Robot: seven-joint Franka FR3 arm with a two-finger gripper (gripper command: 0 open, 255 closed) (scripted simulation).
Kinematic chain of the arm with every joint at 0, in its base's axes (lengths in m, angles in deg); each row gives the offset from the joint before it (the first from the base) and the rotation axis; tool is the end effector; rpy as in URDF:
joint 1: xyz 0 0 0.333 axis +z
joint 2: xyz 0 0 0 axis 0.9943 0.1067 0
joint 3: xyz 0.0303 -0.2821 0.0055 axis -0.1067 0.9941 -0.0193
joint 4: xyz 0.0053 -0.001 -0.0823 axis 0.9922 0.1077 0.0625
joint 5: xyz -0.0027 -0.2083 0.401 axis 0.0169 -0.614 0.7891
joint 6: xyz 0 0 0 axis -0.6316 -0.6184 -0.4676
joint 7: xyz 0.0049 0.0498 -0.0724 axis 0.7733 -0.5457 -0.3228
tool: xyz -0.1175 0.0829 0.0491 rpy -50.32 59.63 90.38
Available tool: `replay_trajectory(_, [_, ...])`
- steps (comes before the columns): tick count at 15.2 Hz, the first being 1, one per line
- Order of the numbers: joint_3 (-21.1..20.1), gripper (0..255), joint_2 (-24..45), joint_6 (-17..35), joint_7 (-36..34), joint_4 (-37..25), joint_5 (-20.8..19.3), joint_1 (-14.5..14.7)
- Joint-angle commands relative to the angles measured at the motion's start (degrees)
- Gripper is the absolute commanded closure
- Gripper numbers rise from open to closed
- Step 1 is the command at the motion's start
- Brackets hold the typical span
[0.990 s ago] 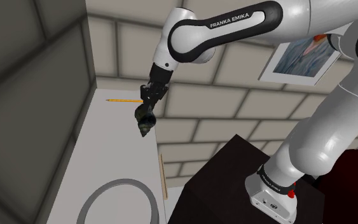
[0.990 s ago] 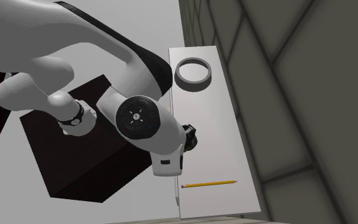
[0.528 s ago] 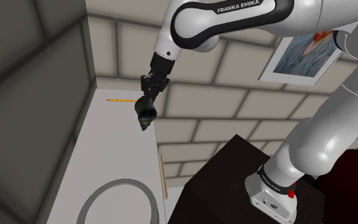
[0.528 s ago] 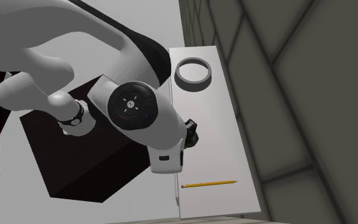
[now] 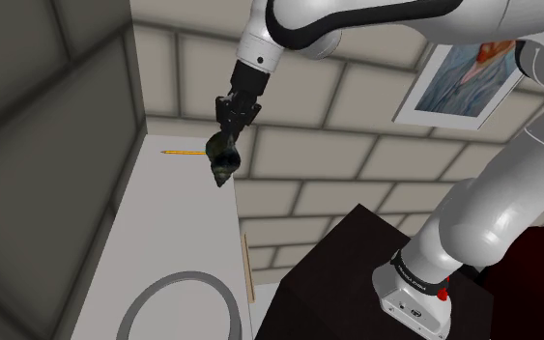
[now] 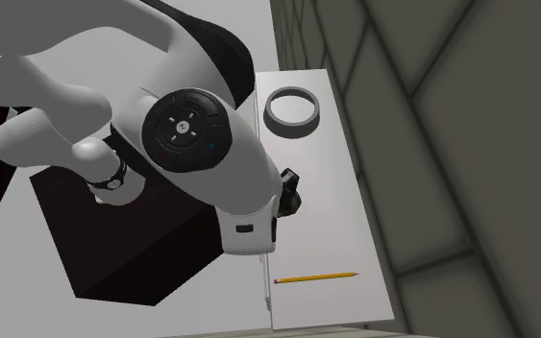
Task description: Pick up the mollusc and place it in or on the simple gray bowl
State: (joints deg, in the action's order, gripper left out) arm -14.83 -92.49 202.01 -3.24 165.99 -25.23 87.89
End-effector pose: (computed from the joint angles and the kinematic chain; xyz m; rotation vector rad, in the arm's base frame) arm 0.5559 0.2629 0.3974 -2.8451 -0.1536 -0.0385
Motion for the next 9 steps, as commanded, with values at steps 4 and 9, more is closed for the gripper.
replay_trajectory(4, [0.2,255,-0.5,-3.8,-1.0,-3.4,-0.4,-0.1])
replay_trajectory(9, [-1.7,255,-3.2,-4.2,-4.5,-2.2,0.2,1.5])
